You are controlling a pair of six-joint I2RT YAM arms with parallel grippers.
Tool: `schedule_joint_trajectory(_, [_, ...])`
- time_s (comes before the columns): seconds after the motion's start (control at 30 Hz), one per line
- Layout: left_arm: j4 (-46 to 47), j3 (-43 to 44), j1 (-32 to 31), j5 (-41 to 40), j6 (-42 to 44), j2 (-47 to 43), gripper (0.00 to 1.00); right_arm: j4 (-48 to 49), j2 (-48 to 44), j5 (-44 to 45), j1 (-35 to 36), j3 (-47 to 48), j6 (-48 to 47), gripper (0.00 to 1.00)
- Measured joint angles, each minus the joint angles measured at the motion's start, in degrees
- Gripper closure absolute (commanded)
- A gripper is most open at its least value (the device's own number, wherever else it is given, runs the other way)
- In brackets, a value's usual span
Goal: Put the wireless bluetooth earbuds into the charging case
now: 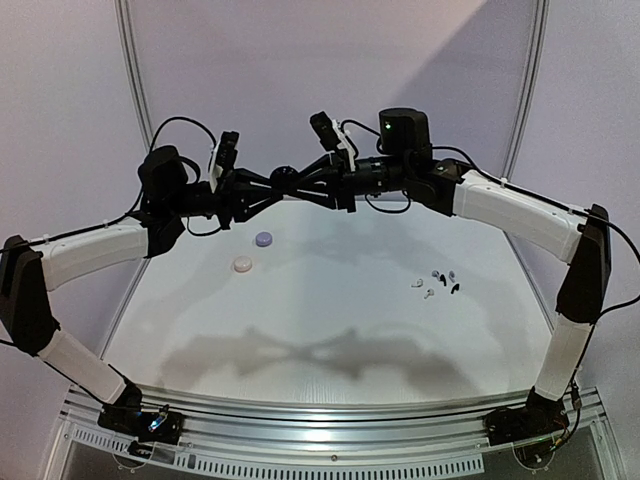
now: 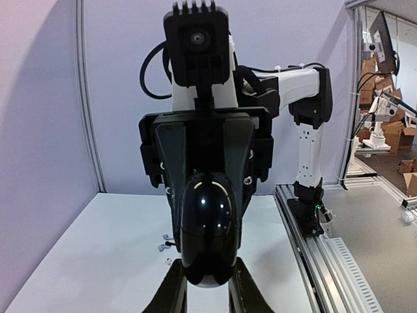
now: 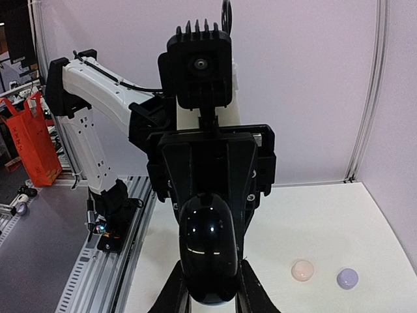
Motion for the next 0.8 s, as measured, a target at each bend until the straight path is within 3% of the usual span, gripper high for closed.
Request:
schedule_joint_trajectory(0.07, [0.00,-0.02,0.00,-0.13,-0.42,0.00,1.00,-0.20,0.09,0.22,-0.02,0.31,-0.66,0.90])
schedule_joint_trajectory(0.1, [0.00,-0.02,0.00,-0.13,-0.37,0.00,0.95,-0.44,0.13,0.28,-0.02,0.46,-0.94,0.93])
schedule_joint_trajectory(0.17, [-0.22,-0.02,0.00,-0.04,-0.04,0.00,0.64,-1.01,0.13,0.31,-0.02,0.66,-1.36,0.97])
schedule_joint_trajectory(0.23, [-0.92,-0.02,0.00,0.24,1.38,0.00,0.46,-2.62,0.22,0.50,0.00,1.36,-1.90,1.00])
schedule_joint_trajectory(0.27, [-1.79,-0.02,0.00,0.83,2.95,0.00,0.44,-3.61,0.24,0.85,0.04,1.86,-2.23,1.00])
schedule_joint_trajectory(0.33, [-3.54,0.02,-0.02,1.51,5.81,0.00,0.45,-5.75,0.24,1.49,0.04,2.97,-3.04,1.00])
schedule_joint_trajectory(0.43, [-6.43,0.11,0.00,2.03,8.57,0.00,0.53,-9.31,0.24,3.04,0.11,5.01,-5.29,1.00])
schedule_joint_trajectory(0.8, [-6.32,0.66,-0.20,1.77,6.82,0.00,0.54,-21.73,0.26,8.81,1.27,11.47,-14.62,1.00])
